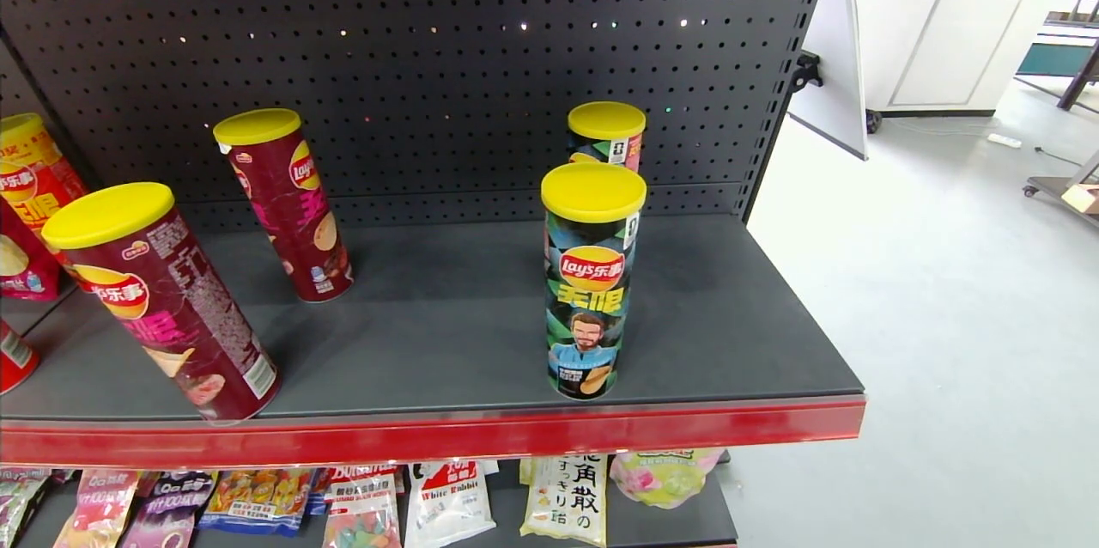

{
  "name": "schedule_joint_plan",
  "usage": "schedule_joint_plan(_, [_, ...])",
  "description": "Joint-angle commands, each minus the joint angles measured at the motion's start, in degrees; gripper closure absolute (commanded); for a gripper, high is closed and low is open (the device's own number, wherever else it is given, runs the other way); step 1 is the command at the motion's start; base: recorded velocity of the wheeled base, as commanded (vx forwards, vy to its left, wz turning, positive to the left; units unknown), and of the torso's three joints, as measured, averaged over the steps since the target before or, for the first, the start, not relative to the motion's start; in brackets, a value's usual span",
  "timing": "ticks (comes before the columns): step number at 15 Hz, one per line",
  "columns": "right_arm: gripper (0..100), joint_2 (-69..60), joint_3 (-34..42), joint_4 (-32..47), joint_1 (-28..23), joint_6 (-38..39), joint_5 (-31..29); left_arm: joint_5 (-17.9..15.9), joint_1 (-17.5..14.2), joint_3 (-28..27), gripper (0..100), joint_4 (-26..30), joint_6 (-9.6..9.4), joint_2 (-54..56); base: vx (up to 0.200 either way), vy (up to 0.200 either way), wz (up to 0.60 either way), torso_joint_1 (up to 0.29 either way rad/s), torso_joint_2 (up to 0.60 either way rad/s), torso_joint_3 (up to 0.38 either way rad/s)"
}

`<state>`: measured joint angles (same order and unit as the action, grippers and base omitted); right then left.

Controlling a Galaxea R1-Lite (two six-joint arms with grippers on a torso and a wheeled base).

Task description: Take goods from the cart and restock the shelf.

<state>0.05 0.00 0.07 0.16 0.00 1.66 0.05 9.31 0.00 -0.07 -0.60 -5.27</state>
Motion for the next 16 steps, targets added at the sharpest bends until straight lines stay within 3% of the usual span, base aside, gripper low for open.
schedule_joint_plan(1, [0,0.0,0.0,0.0,0.0,0.0,0.0,0.0,0.0,0.0,0,0.0,-0.02,-0.1,0.000,0.000,0.00,0.000,0.00,0.000])
schedule_joint_plan(6, [0,0.0,0.0,0.0,0.0,0.0,0.0,0.0,0.0,0.0,0,0.0,-0.11,-0.1,-0.200,0.000,0.00,0.005,0.00,0.002])
schedule_joint_plan(9, [0,0.0,0.0,0.0,0.0,0.1,0.0,0.0,0.0,0.0,0,0.0,-0.19,-0.1,0.000,0.000,0.00,0.000,0.00,0.000])
schedule_joint_plan(16, [0,0.0,0.0,0.0,0.0,0.1,0.0,0.0,0.0,0.0,0,0.0,-0.19,-0.1,0.000,0.200,0.00,0.008,0.00,0.001])
